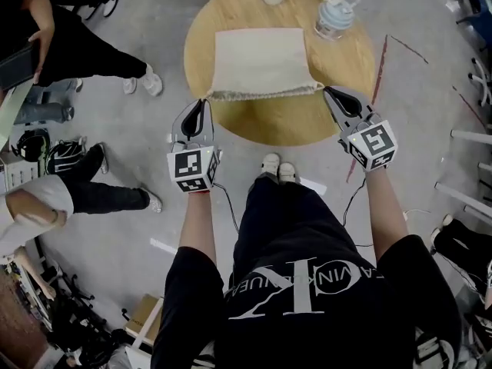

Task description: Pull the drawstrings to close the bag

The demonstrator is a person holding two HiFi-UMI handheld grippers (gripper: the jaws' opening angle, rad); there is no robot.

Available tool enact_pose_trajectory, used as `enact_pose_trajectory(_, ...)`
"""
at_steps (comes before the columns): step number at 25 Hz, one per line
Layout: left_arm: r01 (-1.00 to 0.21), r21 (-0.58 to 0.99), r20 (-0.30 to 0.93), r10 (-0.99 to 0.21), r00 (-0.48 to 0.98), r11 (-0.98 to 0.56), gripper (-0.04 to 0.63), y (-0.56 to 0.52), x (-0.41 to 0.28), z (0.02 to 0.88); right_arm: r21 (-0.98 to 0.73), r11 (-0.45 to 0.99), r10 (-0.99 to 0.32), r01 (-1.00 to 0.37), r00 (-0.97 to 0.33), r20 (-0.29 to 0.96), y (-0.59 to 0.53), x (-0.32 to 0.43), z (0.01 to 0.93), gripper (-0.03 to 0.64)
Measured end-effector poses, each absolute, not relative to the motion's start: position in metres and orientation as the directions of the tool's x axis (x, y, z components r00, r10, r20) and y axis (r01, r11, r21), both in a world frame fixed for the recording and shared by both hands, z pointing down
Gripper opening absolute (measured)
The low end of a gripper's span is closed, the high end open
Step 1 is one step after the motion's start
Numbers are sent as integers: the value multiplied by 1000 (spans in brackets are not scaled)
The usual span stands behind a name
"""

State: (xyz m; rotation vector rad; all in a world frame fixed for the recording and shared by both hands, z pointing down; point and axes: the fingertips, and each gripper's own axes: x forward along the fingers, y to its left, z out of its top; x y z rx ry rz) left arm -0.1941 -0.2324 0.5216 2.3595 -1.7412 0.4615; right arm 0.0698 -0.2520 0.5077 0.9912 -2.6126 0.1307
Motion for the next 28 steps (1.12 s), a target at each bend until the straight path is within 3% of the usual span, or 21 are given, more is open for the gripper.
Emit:
enact_pose_trajectory(12, -958, -197, 141, -973, 181, -207, 23, -284, -200, 402, 416, 545, -830, -728, -537, 149, -298, 69, 389, 21)
enact_pose_trajectory(18, -890, -441, 105, -991, 81, -119, 23, -288, -197, 362, 518, 412, -897, -750, -433, 86, -309, 82, 349, 20)
enact_pose_trajectory(28, -852, -521, 92, -996, 15, -61, 23, -282, -200, 343, 651, 278, -948, -706, -312, 66, -311, 104, 325, 20)
